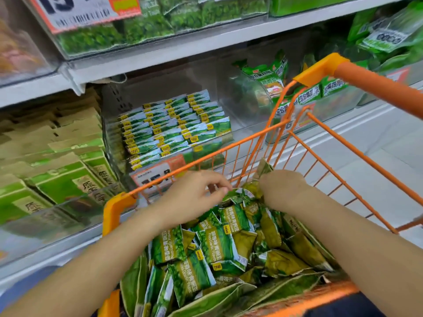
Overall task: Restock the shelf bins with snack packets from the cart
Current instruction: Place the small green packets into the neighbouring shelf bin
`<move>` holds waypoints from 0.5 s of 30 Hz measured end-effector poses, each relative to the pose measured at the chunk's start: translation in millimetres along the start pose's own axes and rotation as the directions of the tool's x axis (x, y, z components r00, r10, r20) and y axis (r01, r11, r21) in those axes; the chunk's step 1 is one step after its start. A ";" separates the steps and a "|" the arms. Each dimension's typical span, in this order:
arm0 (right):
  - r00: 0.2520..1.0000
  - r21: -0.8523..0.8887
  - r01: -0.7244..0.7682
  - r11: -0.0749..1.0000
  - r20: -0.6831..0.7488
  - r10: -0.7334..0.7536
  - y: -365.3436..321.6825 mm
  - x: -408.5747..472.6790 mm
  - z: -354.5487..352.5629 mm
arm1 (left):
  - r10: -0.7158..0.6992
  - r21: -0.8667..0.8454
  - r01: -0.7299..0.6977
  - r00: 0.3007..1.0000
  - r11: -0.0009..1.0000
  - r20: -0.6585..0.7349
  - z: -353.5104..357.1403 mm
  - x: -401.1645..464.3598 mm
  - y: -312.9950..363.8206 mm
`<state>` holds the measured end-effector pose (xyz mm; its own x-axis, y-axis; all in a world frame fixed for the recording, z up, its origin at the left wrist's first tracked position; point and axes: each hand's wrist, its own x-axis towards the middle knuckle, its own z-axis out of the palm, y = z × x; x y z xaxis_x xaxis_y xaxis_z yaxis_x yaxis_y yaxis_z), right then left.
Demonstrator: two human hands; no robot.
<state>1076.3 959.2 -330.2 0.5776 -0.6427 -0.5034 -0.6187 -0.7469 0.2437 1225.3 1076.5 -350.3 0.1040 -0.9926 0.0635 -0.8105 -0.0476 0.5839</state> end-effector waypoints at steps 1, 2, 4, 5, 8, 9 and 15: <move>1.000 0.013 -0.008 1.000 -0.008 0.008 1.7 0.8 -0.3 | -0.013 0.039 0.011 0.999 0.999 0.038 3.2 -2.0 -4.6; 0.999 0.012 -0.009 1.000 -0.037 0.009 2.9 -0.6 -2.3 | -0.022 0.084 0.017 0.998 0.996 0.059 4.5 -2.3 -9.0; 0.992 0.004 0.000 1.000 -0.126 0.000 4.9 -4.2 -8.4 | -0.043 0.134 0.034 0.997 0.990 0.061 4.0 -0.9 -14.5; 0.984 0.003 0.020 1.000 -0.180 -0.019 6.0 -6.1 -11.6 | -0.049 0.126 0.043 0.998 0.991 0.049 2.8 -0.5 -15.8; 0.950 0.019 0.055 0.998 -0.307 -0.046 8.7 -12.4 -22.0 | -0.048 0.056 0.049 0.999 0.997 -0.010 0.8 -2.4 -14.2; 0.936 0.058 0.076 0.995 -0.349 -0.051 10.3 -13.4 -24.5 | -0.054 0.030 0.055 0.998 0.998 -0.031 0.1 -3.7 -12.5; 0.846 0.300 0.257 0.919 -0.529 -0.064 8.7 -11.4 -23.7 | -0.086 -0.121 0.078 0.994 0.990 -0.064 -3.8 -6.3 -6.3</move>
<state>1076.9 956.0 -302.6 0.8100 -0.5864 -0.0025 -0.5796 -0.8001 -0.1544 1232.0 1083.5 -351.3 0.2100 -0.9756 0.0642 -0.7238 -0.1110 0.6810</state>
